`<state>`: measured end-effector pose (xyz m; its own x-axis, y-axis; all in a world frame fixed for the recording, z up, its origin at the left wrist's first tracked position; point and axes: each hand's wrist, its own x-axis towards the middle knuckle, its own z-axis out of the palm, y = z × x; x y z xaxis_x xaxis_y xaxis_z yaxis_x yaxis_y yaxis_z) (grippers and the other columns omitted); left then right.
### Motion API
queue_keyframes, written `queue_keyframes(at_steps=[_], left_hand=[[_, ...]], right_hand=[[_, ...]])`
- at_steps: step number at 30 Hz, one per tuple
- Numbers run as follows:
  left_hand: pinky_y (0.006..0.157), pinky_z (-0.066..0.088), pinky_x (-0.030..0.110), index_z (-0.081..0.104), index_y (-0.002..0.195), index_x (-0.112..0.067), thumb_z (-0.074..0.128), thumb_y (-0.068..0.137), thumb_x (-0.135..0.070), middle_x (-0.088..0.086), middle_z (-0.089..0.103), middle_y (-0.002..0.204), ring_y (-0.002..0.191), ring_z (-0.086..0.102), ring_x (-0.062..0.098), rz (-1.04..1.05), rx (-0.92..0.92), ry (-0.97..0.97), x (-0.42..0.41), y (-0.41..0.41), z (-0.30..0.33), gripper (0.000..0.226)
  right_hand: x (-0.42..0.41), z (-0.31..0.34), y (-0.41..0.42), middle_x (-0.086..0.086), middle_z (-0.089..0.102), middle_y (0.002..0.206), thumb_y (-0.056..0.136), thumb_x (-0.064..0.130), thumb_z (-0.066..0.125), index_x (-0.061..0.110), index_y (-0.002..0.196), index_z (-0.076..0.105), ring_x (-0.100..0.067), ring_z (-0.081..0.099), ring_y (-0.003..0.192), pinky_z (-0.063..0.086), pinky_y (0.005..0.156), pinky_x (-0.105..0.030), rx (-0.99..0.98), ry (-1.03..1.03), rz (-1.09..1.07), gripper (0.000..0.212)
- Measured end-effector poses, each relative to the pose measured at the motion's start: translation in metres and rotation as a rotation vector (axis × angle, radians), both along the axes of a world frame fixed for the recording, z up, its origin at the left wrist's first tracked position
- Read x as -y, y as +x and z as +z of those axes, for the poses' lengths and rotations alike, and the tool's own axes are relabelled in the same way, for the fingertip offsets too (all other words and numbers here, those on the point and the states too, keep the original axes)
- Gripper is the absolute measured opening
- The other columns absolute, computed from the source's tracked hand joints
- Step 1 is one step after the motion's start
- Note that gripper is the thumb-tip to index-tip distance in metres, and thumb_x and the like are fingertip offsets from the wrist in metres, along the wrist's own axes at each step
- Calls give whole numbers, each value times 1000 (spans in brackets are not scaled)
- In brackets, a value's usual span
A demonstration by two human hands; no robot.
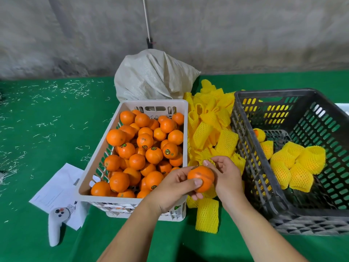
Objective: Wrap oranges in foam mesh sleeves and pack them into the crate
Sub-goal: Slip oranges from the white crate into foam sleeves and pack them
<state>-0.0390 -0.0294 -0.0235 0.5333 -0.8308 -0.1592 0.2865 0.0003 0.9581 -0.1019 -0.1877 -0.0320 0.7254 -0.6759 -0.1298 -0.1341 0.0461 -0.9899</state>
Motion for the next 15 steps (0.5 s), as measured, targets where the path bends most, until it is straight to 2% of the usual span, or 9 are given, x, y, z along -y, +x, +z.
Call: queue_keyframes(at_steps=[3,5,8,11,13,15], left_hand=[[74,57,29,72,128,-32,86,83,-48,5,74,108,84,70,21,136,61,21,4,-4,-1,50],[78,58,31,66,131,-37,86,83,-41,1,71,118,92,72,20,210,109,32,5,-8,-2,52],[82,60,34,50,137,-42,87,84,-40,-4,56,133,106,71,23,271,189,18,5,-11,-1,65],[84,61,35,32,151,-51,82,89,-45,-23,49,141,117,68,21,267,229,10,4,-12,-1,80],[86,61,37,37,152,-50,80,90,-49,-7,50,146,119,67,24,271,216,32,4,-12,-1,75],[87,59,38,45,146,-45,80,88,-51,6,57,137,115,68,27,284,158,31,4,-12,0,68]], right_hand=[[11,2,-3,9,74,104,93,25,75,31,101,73,-12,68,102,57,94,-45,-18,-93,43,10],[14,7,-7,9,76,99,95,21,72,31,102,75,-9,70,96,60,89,-42,-1,-104,93,12],[9,14,-13,4,77,93,97,15,69,30,101,75,-17,72,89,60,81,-44,34,-132,162,16],[3,20,-19,6,75,98,97,16,68,30,105,73,-13,70,91,59,83,-45,55,-216,194,17],[0,23,-21,9,70,104,97,15,68,29,107,72,-12,68,96,58,86,-44,69,-281,216,17],[-3,26,-21,11,67,106,97,15,67,26,110,72,-12,67,98,58,86,-45,92,-326,230,17]])
